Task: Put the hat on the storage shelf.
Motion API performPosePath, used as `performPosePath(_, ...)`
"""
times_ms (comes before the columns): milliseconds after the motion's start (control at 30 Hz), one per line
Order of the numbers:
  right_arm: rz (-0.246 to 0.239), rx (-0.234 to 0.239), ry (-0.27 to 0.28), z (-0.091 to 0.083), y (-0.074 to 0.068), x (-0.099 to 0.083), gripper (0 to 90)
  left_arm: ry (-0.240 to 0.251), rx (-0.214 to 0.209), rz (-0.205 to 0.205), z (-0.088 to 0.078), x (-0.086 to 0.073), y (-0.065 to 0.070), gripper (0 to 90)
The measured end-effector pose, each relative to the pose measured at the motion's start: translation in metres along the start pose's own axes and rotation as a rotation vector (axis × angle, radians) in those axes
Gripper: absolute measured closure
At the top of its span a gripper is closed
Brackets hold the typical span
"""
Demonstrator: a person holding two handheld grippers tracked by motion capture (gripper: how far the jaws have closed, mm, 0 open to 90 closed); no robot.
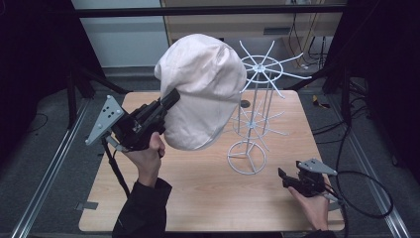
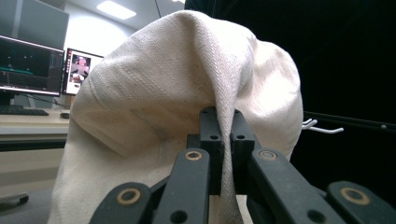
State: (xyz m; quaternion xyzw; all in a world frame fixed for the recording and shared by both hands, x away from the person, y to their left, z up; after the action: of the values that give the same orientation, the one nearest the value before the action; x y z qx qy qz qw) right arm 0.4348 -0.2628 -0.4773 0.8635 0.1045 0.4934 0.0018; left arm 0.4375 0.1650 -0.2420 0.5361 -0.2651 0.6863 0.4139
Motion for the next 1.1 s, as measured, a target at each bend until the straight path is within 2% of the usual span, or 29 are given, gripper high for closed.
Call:
performPosePath(300, -0.001, 0.000, 0.001, 0.000, 0.000, 0.000, 27.6, -0.034, 0.002, -0.023, 0.003, -0.012, -0.006, 87.6)
performPosePath(767, -0.003, -0.002, -0.001, 0.001, -0.001, 0.000, 27.3, -0.134, 0.033, -0.044, 0.005, -0.038, -0.021, 86.9)
performPosePath(1100, -0.001, -0.001, -0.002, 0.000, -0.001, 0.000, 27.2, -0.202, 0.042, -0.049, 0.007, -0.053, -0.025, 85.6)
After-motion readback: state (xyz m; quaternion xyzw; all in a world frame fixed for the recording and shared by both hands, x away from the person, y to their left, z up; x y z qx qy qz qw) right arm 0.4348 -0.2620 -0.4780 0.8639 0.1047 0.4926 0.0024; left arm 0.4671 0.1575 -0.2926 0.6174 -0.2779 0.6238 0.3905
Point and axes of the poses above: each handheld gripper's, and its own axes: z roughly forward along the jaws, x roughly out of its top, y roughly to its right, the point moved 1 cm from there along z, roughly forward along the jaws, and after that the axes turned 11 degrees about -x, right-handed, at the moved point
